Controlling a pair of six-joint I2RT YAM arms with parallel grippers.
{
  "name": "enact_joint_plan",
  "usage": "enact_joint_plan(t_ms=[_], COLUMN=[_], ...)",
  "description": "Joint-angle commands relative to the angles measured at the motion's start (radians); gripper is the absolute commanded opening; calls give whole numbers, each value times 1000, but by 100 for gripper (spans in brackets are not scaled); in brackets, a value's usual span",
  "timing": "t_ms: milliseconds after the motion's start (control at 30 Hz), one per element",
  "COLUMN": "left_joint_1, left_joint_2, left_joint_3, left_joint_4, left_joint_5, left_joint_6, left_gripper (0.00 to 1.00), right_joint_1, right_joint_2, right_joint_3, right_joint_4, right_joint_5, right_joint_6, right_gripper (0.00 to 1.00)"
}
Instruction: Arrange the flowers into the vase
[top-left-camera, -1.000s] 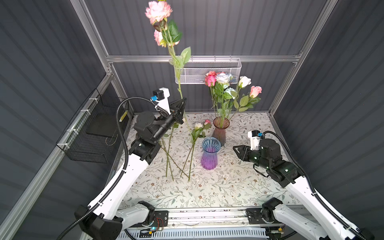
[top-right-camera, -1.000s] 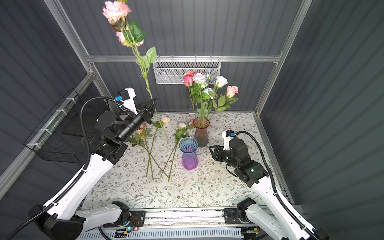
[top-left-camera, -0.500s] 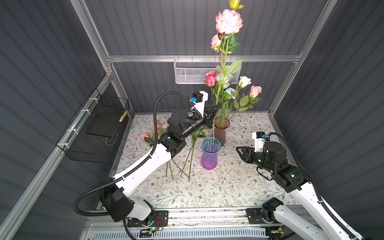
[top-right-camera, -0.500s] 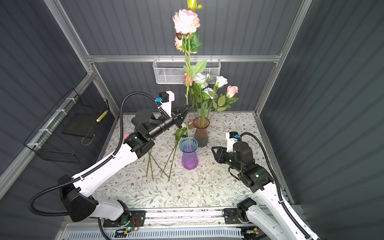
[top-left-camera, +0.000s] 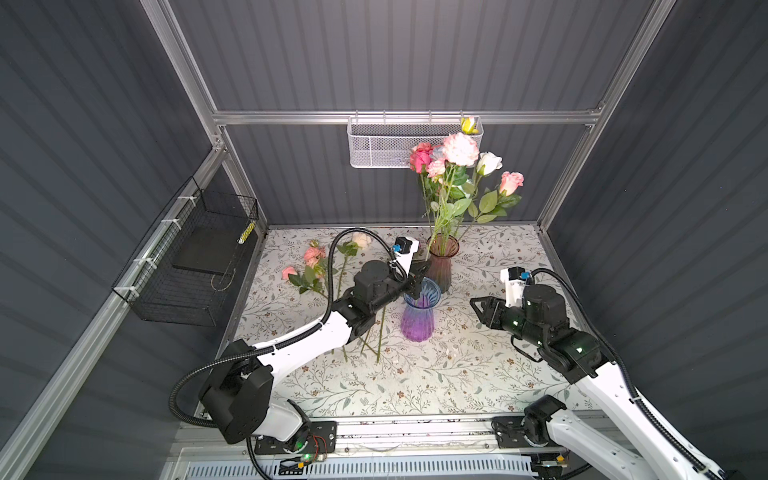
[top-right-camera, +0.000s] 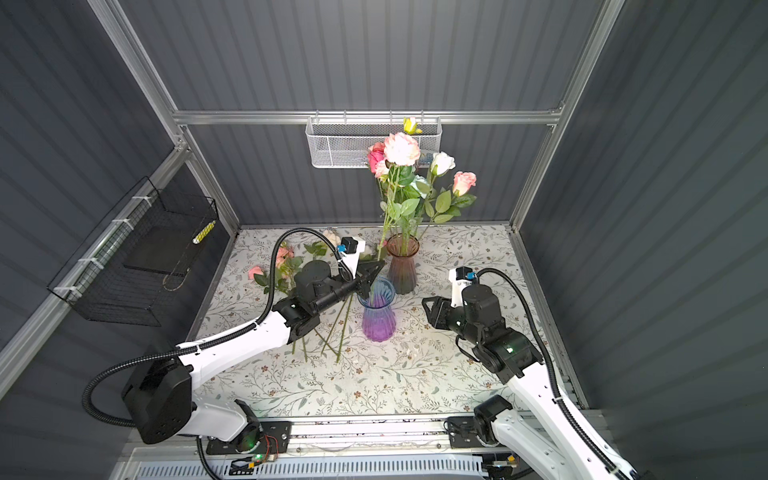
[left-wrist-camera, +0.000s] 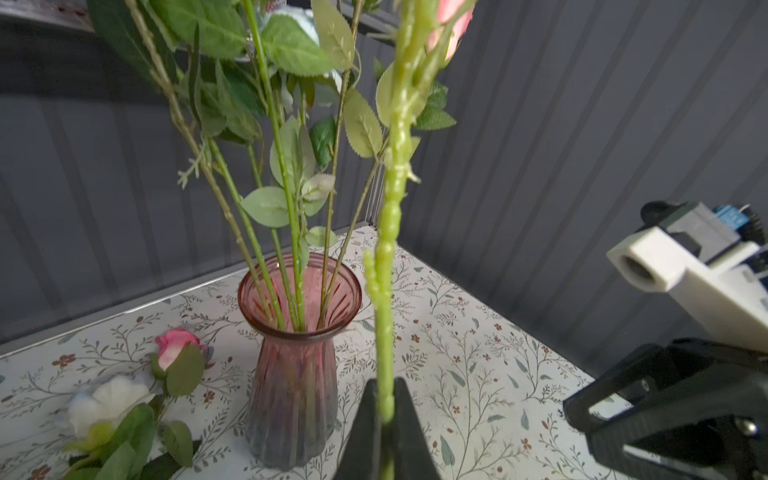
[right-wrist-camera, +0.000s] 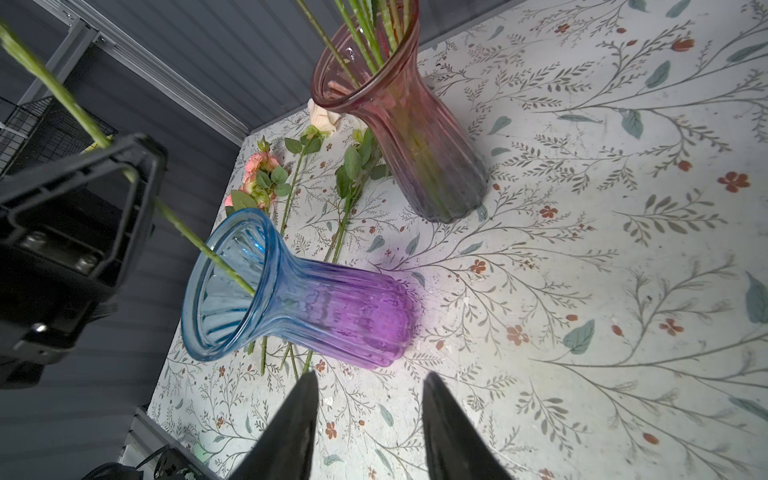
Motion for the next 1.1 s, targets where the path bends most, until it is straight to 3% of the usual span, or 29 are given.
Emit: enact_joint_plan(t_ms=[0,133,267,667,900,1067], left_joint_1=[-7,-7,-7,-9,-9,-7], left_joint_2=[-8,-5,-12,-99,-205,-311], left_joint_3=[-15,-24,-28,-38,-29,-56], left_joint_4=[75,78,55,-7,-89,-217], left_joint_5=[-10,-4,-1,-24,-52,-270], left_joint_6=[-17,-14,-12,32,70,86], left_gripper=[9,16,32,35,49,55], right_joint_1=[2,2,3,2,2,1], right_joint_2=[2,11,19,42,47,53], right_joint_3=[-1,3,2,2,8,12], right_joint_4=[-1,0,4,23,26,32], right_joint_5=[10,11,15,4,3,1], right_joint_6=[4,8,9,12,4,-6], right_gripper=[44,46,46,47,47,48])
